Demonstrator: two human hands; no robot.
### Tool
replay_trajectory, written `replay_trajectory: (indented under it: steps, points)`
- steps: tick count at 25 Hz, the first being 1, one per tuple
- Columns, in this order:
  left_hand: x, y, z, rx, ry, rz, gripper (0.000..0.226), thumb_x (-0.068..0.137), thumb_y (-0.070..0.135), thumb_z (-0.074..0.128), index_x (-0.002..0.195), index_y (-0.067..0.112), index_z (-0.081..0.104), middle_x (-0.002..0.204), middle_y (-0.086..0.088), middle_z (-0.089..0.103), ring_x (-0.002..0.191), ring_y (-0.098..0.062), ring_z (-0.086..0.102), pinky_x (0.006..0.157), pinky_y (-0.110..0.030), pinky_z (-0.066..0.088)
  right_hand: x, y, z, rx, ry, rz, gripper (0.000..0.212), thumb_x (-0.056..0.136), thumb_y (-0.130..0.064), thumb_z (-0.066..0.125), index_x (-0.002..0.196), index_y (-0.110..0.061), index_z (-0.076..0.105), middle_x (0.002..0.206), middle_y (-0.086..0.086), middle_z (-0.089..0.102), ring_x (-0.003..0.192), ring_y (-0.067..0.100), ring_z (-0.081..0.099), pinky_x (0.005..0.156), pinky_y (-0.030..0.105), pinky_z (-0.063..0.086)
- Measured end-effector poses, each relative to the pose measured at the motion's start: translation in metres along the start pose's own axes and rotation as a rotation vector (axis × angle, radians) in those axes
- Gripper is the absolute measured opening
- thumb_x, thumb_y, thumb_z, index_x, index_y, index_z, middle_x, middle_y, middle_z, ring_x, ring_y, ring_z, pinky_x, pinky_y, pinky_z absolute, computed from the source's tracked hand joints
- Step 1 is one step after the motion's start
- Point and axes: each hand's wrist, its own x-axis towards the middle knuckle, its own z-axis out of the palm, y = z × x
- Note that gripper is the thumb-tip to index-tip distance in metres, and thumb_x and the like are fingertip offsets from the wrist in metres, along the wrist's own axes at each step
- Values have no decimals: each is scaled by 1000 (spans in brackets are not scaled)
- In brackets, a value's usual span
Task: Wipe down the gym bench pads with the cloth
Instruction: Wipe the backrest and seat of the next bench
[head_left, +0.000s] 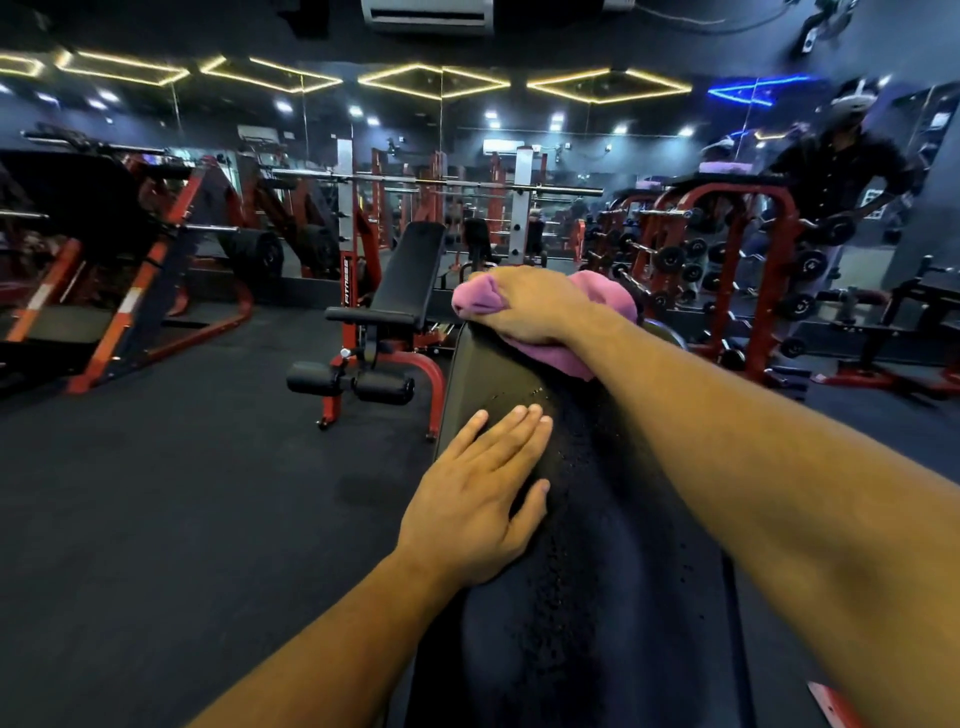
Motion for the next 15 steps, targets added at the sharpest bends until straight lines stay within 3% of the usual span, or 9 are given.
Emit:
replay_trajectory:
  steps: [3,5,8,12,15]
  points:
    - [1,-1,1,63,-77,31,57,111,42,28,161,17,37,170,2,28,158,-10,20,129,-42,16,-18,46,-10,10,-50,107,50,96,-74,41,114,-33,64,116,0,70,103,24,64,94,43,52]
    - [2,-5,1,78,-97,36,57,111,42,24,163,18,32,171,4,24,159,-9,15,129,-42,13,-43,70,-12,28,10,238,53,96,-74,41,115,-30,64,113,2,69,98,25,63,91,43,52]
    - [2,-5,0,47,-90,19,57,111,41,24,162,19,35,170,6,26,158,-7,18,128,-42,16,-79,69,-8,9,200,254,44,92,-57,43,115,-25,61,109,3,65,97,30,63,83,43,53]
    - [2,-2,-1,-10,-69,3,56,110,39,24,158,17,43,167,6,33,156,-7,26,127,-41,19,-120,61,-28,-11,415,175,53,85,-30,47,136,-20,54,125,6,59,107,32,58,94,49,49]
    - [3,-4,0,-4,-58,4,55,110,37,27,157,17,45,166,4,36,155,-9,29,127,-40,18,-151,55,-26,-90,358,50,61,86,-21,59,146,-21,49,142,4,54,125,30,51,108,47,39]
